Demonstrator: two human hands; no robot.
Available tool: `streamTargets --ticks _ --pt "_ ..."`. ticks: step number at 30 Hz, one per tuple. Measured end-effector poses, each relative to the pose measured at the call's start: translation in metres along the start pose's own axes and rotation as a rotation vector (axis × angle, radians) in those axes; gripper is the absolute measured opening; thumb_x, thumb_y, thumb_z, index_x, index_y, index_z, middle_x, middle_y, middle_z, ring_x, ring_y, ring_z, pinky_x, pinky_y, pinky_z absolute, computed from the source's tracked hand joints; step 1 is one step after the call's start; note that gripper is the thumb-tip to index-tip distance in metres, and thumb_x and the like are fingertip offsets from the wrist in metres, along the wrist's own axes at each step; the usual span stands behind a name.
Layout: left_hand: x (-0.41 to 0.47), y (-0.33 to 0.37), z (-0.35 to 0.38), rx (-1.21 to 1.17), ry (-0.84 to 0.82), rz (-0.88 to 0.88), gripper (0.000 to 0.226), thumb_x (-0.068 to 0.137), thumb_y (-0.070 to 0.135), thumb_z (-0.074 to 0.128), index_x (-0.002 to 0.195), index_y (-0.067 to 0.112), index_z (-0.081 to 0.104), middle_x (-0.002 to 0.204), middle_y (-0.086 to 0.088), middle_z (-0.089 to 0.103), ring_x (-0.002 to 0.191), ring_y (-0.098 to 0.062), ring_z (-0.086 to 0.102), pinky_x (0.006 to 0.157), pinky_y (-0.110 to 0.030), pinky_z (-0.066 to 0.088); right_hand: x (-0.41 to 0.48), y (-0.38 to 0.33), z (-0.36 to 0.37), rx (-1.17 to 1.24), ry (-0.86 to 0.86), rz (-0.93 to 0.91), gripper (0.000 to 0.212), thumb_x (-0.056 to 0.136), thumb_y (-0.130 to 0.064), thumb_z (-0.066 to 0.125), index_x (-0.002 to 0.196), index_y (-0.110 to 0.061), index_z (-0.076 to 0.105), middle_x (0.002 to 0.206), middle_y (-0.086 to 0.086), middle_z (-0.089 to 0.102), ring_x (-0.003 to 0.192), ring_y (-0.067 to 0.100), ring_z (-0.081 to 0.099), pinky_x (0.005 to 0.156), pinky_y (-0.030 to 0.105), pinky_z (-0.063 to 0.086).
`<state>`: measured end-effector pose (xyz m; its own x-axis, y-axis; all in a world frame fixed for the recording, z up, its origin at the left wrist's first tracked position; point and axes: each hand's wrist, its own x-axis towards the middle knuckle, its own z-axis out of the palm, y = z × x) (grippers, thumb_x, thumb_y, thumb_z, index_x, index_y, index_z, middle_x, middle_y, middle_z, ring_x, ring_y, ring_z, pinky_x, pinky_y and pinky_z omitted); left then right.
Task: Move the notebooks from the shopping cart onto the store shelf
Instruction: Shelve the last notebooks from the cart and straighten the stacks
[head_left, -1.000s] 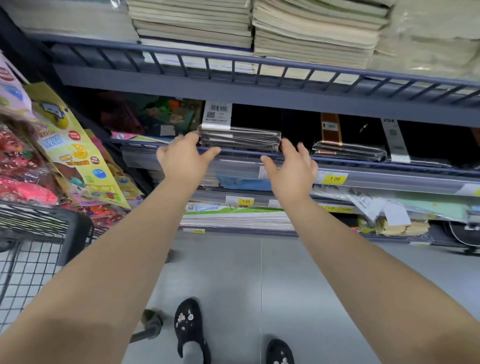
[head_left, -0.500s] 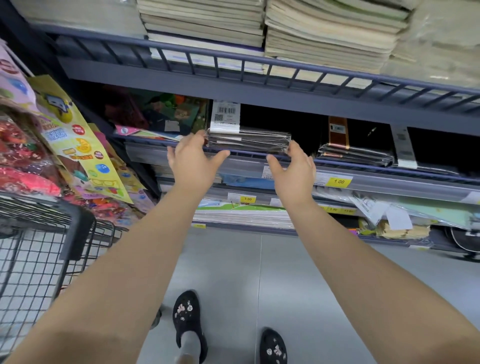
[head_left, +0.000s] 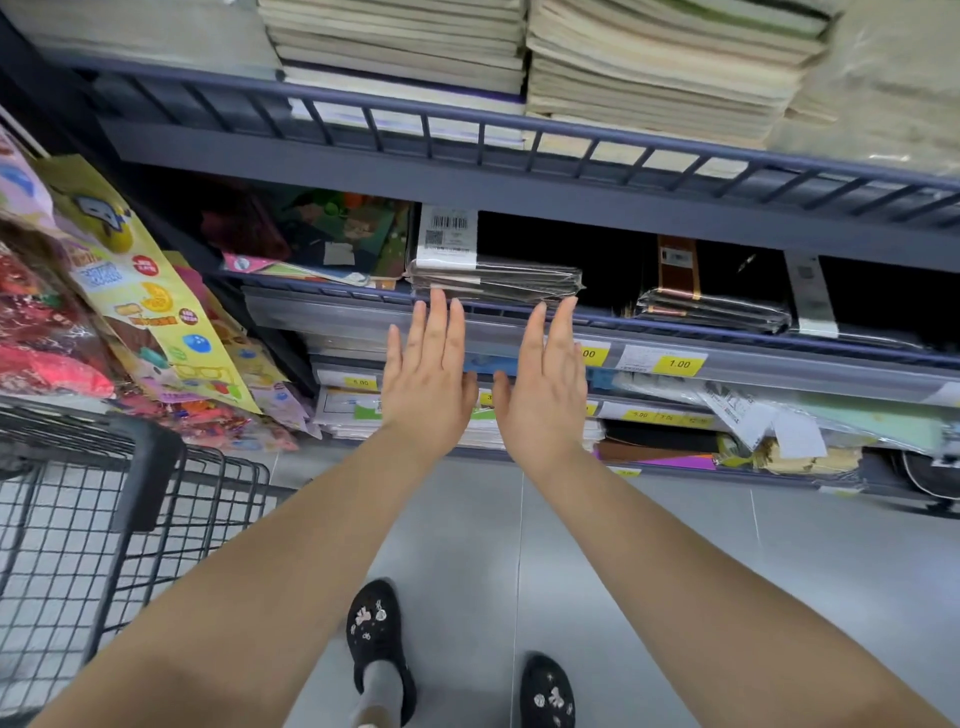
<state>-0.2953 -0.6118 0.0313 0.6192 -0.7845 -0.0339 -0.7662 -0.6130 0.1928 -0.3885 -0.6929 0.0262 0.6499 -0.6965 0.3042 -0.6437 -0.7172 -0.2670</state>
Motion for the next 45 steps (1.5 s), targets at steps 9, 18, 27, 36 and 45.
streamTargets --ticks 9,18,27,36,45 --pt "-0.008 -0.005 0.001 -0.377 0.368 0.03 0.062 0.088 0.028 0.052 0.143 0.004 0.036 0.151 -0.015 0.033 0.137 -0.028 0.034 0.109 -0.04 0.03 0.01 0.01 -0.019 0.352 0.154 0.057 0.053 0.089 -0.015 0.058 0.138 -0.004 0.041 0.145 0.016 0.041 0.133 0.026 0.039 0.107 0.04 0.035" --pt "0.009 0.016 -0.036 -0.697 0.398 -0.118 0.072 0.096 0.013 0.046 0.151 0.005 0.0 0.161 -0.009 0.0 0.145 -0.008 -0.001 0.104 0.002 -0.004 0.039 0.003 -0.036 0.689 -0.005 0.236 0.057 0.098 -0.017 0.045 0.149 -0.013 0.021 0.155 0.003 0.025 0.144 0.015 0.021 0.118 0.03 0.02" --pt "0.007 0.011 -0.036 -0.67 0.357 -0.101 0.075 0.091 0.001 0.047 0.151 0.005 0.002 0.161 -0.007 0.003 0.147 -0.016 0.004 0.098 0.008 -0.001 0.024 0.002 -0.038 0.67 0.019 0.122 0.047 0.099 -0.012 0.045 0.144 -0.007 0.034 0.154 0.006 0.029 0.139 0.006 0.022 0.11 0.005 0.013" --pt "0.004 0.008 -0.041 -0.747 0.355 -0.157 0.074 0.093 0.008 0.048 0.152 0.011 0.005 0.161 0.0 0.007 0.147 -0.01 0.004 0.108 -0.004 0.0 0.055 -0.001 -0.044 0.771 0.057 0.338 0.043 0.098 -0.018 0.048 0.138 -0.003 0.041 0.128 0.003 0.043 0.118 0.013 0.041 0.093 0.005 0.029" --pt "0.001 0.006 -0.045 -0.716 0.337 -0.151 0.078 0.087 0.003 0.053 0.152 0.01 0.011 0.16 -0.001 0.013 0.146 -0.01 0.008 0.101 0.006 0.001 0.043 -0.005 -0.046 0.815 0.015 0.375 0.046 0.099 -0.018 0.046 0.142 -0.006 0.035 0.148 0.007 0.034 0.134 0.013 0.033 0.105 0.016 0.028"
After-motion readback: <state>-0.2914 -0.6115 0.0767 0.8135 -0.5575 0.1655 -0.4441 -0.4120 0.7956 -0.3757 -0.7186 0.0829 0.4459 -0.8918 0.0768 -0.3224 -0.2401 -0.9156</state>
